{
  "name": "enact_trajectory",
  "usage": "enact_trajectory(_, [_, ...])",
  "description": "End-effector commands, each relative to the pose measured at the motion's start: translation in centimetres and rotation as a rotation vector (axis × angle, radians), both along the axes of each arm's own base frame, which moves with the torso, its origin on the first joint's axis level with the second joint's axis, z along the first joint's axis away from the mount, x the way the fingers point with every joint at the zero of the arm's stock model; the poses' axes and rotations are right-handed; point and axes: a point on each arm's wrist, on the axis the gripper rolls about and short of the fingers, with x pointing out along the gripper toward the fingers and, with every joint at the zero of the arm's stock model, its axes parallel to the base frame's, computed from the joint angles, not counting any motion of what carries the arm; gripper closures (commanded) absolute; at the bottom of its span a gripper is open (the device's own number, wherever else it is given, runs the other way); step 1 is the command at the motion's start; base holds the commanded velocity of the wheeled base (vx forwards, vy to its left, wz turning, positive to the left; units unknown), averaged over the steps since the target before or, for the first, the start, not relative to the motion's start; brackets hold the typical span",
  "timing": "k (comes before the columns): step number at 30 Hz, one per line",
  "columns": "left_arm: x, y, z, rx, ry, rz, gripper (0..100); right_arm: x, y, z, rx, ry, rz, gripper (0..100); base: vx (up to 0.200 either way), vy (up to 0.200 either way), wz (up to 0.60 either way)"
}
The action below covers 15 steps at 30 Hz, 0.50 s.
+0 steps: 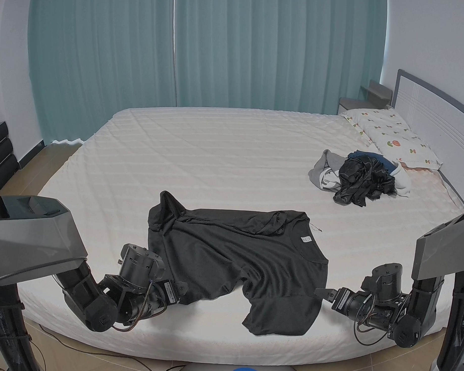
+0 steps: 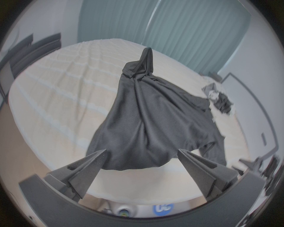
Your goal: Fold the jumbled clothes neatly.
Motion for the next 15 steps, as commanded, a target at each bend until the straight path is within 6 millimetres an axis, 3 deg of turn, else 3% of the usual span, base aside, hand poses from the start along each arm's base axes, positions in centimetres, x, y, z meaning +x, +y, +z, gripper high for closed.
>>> enact_trajectory(1, [-1.5, 1.5, -1.1, 0.139, 0.042, -0.029, 0, -0.2, 0.4, -0.1, 0.005, 0.005, 0.013, 0, 0.0, 0.0, 0.0])
enact_trajectory(6, [-2.4, 3.1, -1.8, 0.225, 0.076, -0.052, 0, -0.4, 0.8, -0.6, -0.001, 0.026, 0.03, 0, 0.0, 0.0, 0.0])
enact_trajectory(9, [-1.6, 4.2, -2.7, 0.222, 0.078, -0.013, 0, -0.4, 0.8, -1.1, -0.007, 0.042, 0.031, 0, 0.0, 0.0, 0.0])
enact_trajectory(15, [-0.3, 4.2, -3.7, 0.18, 0.043, -0.006, 0, -0.4, 0.9, -1.1, -0.004, 0.042, 0.032, 0, 0.0, 0.0, 0.0])
